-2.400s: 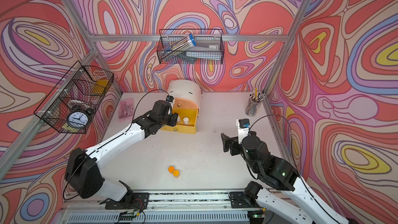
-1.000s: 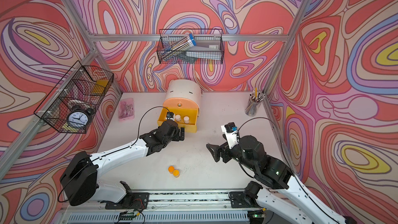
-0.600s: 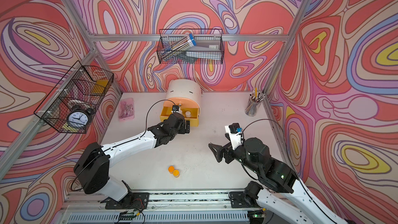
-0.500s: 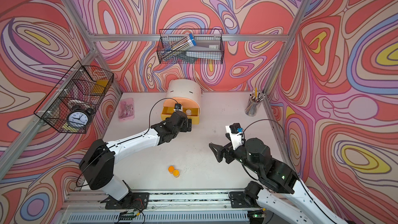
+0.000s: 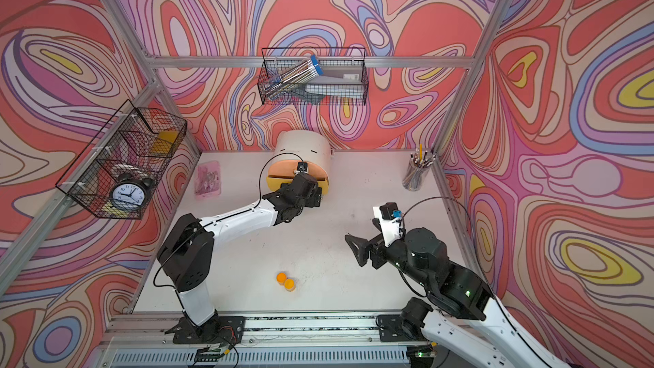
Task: Put the paint cans in the drawer according to color
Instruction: Close the drawer of the storage box.
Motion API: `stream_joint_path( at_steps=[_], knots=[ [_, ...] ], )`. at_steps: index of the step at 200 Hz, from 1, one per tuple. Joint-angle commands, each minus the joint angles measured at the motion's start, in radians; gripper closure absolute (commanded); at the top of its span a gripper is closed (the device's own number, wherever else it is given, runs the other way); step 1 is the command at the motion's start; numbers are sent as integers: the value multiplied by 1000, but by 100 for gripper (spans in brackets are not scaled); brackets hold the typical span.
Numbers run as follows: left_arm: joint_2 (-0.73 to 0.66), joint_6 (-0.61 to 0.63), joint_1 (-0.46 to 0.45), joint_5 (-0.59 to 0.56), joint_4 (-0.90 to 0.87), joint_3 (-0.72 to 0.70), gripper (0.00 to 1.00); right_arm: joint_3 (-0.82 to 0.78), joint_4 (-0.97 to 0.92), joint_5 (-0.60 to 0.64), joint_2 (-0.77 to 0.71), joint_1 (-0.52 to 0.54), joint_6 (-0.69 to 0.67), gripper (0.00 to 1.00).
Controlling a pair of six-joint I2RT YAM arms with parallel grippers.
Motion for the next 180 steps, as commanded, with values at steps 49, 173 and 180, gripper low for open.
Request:
stream_joint_path(
  at_steps=[49,173,180],
  knots=[
    [52,5,20,24,42,58,1,2,4,18,-5,-2,-12,2],
    [-22,-234,42,254,93,18,1,3,4,21,-1,-2,-12,2],
    [-27,-243,43,264,85,21,1,4,1,21,-2,-2,-11,2]
  ],
)
